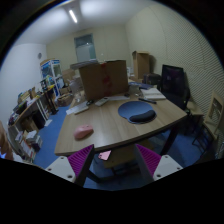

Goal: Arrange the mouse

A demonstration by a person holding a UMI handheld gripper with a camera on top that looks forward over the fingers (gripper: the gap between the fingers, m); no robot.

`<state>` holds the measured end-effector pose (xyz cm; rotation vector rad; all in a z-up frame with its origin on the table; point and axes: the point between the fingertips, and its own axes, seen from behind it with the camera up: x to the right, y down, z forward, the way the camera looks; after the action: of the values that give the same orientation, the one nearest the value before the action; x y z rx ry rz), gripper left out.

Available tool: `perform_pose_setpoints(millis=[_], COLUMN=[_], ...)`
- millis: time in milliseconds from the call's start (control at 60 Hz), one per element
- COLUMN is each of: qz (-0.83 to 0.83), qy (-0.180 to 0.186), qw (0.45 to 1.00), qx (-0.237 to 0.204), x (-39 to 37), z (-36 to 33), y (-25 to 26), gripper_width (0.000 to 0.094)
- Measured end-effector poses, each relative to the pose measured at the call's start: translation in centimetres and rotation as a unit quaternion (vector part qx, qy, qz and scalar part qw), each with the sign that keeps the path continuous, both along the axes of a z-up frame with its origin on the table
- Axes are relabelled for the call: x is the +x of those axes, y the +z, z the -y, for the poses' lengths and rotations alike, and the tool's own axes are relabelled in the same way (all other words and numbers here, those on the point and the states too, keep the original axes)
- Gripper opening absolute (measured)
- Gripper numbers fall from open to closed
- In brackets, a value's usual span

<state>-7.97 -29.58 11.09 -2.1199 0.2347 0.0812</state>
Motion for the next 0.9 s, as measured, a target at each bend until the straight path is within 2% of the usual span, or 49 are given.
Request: perform_pose_setpoints(millis=[133,233,433,533,683,900], qz=[-0.003,-0.018,-0.054,-0.054,-0.037,-0.008], qy=[0.013,0.037,0.070,0.064,0.058,0.070], qw=[1.000,0.999,0.996,0.996,0.998,0.997], qx=[-0.003,0.002,0.022,0.022,-0.010,-0.012], x=[-2.8,-5.6,-12.8,-14.8,-15.3,-17.2], z=[-1.3,-3.3,-10.4,-14.4,-17.2,-20.8], y=[-1.8,-2.7,-6.1,-8.0,-11.1,-11.5], gripper_width=[0.0827,0.0820,0.0818,0.0821,0.0822,0.0831])
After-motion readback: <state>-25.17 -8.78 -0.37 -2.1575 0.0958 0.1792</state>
